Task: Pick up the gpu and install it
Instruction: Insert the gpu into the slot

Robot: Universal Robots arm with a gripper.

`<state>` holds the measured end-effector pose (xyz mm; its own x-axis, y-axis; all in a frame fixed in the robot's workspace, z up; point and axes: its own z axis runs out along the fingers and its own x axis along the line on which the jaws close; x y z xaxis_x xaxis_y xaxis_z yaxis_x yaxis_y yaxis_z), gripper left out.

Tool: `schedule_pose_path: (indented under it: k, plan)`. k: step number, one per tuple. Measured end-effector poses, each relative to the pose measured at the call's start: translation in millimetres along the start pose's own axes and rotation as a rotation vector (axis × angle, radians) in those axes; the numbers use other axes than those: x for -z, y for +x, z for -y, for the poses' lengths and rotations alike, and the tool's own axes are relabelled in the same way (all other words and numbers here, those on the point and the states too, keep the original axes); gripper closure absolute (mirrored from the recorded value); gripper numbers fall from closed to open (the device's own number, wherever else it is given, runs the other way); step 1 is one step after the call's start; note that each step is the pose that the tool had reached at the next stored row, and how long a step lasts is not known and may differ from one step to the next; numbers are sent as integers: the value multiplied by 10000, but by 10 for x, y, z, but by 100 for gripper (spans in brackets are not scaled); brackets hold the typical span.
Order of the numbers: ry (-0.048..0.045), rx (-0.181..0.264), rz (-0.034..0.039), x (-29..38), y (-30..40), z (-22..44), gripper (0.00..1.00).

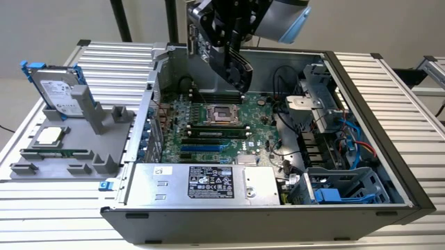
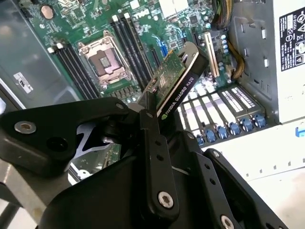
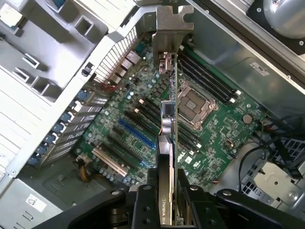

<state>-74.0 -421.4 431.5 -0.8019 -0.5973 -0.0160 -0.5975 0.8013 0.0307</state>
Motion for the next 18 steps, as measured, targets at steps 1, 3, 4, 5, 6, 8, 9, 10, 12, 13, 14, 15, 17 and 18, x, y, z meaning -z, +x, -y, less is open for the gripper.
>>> schedule_pose_path:
  k: [1, 3, 4, 5, 6, 8, 9, 10, 12, 13, 14, 15, 17, 18]
  plan:
    - [-1, 74, -2, 0, 0, 0, 100]
    - [-4, 223, -6, 0, 0, 0, 100]
    - [-7, 356, -9, 1, 0, 0, 100]
    - [-8, 424, -12, 1, 0, 0, 100]
    - [-9, 486, -13, 1, 0, 0, 100]
    - [-10, 597, -17, 2, 0, 0, 100]
    - [-11, 627, -18, 2, 0, 0, 100]
    - [-10, 633, -20, 3, 0, 0, 100]
    - [-10, 634, -21, 3, 0, 0, 100]
    - [-10, 634, -20, 3, 0, 0, 100]
    - [-10, 634, -20, 3, 0, 0, 100]
    - [-10, 635, -20, 3, 0, 0, 100]
    - [-11, 662, -20, 2, 0, 0, 100]
    - [-12, 710, -21, 2, 0, 0, 100]
